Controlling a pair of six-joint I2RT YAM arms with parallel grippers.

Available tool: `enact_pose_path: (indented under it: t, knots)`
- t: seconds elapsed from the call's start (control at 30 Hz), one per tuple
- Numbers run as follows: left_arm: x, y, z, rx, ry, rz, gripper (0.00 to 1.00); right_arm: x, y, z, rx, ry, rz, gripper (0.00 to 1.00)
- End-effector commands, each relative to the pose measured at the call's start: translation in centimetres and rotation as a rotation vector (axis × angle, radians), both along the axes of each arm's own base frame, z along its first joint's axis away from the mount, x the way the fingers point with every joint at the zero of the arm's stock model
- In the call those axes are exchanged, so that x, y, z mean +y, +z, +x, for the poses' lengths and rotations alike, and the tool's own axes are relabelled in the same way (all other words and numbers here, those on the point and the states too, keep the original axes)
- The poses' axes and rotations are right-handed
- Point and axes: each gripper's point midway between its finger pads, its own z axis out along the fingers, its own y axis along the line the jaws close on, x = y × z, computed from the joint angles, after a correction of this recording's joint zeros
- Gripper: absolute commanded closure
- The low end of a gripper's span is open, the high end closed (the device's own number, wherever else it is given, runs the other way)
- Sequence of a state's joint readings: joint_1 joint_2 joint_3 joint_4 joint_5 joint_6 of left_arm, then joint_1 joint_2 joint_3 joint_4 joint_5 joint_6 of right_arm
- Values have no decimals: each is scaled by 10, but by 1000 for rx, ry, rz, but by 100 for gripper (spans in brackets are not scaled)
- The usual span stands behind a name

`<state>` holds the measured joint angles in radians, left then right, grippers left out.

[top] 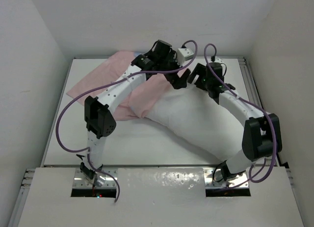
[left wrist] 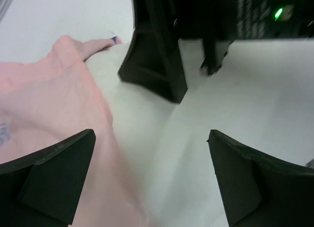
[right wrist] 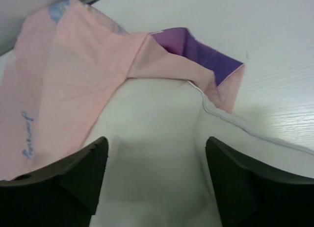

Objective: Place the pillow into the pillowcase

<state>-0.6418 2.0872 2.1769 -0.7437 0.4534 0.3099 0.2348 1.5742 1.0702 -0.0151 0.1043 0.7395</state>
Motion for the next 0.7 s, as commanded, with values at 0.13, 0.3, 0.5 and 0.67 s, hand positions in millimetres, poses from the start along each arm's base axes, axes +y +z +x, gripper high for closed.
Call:
enact_pose_path:
  t: [0.13,0.3,0.5,0.67]
  knots:
    - [53,69,24,-257,185,28,0,-24,2,-15,81,43,-85,1]
    - [76,67,33,-294,273,118,0,-34,20,-32,90,93,-172,1]
    - [110,45,30,-297,351,256,0,-44,47,-60,87,155,-251,1]
    - [131,29,22,-274,379,327,0,-49,61,-82,42,159,-265,1]
